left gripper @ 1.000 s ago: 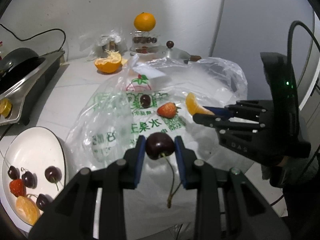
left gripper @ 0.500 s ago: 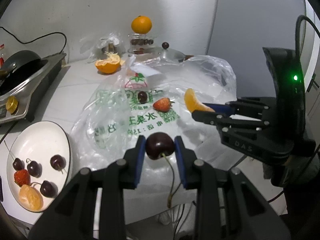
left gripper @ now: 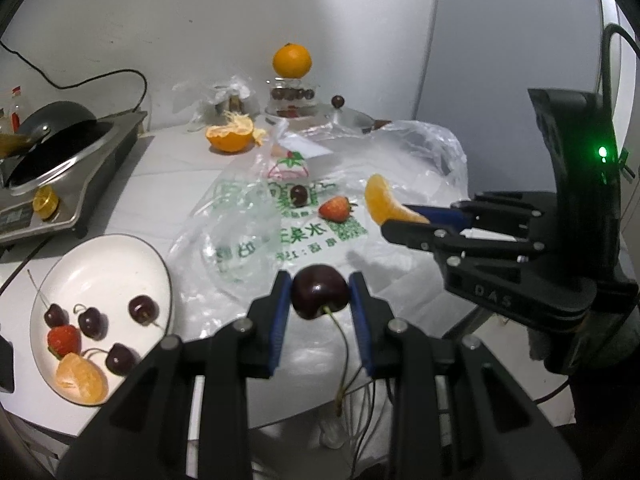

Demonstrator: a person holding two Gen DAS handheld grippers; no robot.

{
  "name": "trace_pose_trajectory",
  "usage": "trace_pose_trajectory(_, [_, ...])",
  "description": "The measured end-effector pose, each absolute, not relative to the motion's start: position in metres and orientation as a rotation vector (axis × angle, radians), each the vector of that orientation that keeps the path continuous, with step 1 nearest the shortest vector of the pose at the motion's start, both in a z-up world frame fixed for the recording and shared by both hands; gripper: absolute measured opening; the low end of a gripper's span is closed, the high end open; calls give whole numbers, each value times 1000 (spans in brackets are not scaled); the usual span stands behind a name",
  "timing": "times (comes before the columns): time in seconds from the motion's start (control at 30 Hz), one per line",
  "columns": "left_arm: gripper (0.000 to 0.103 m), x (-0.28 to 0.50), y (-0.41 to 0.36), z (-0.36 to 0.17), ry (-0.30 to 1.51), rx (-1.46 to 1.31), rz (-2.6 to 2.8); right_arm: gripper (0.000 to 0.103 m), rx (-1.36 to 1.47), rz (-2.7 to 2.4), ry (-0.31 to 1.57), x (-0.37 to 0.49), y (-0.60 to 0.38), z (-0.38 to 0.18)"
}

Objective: Organize fruits
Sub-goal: 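Carry the held cherry and tangerine segment over the white plate with both tools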

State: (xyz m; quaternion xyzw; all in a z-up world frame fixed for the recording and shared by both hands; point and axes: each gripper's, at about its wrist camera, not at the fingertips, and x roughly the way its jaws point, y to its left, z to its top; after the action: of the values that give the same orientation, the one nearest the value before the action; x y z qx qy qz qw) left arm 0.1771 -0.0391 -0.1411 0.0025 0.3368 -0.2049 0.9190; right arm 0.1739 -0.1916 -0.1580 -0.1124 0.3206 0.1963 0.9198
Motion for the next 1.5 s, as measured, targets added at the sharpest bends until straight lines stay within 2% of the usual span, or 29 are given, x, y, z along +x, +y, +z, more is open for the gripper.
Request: trace_pose_trajectory(1.5, [30,183,101,-150,658,-115,-248,18,-341,585,663,191,-56,-155])
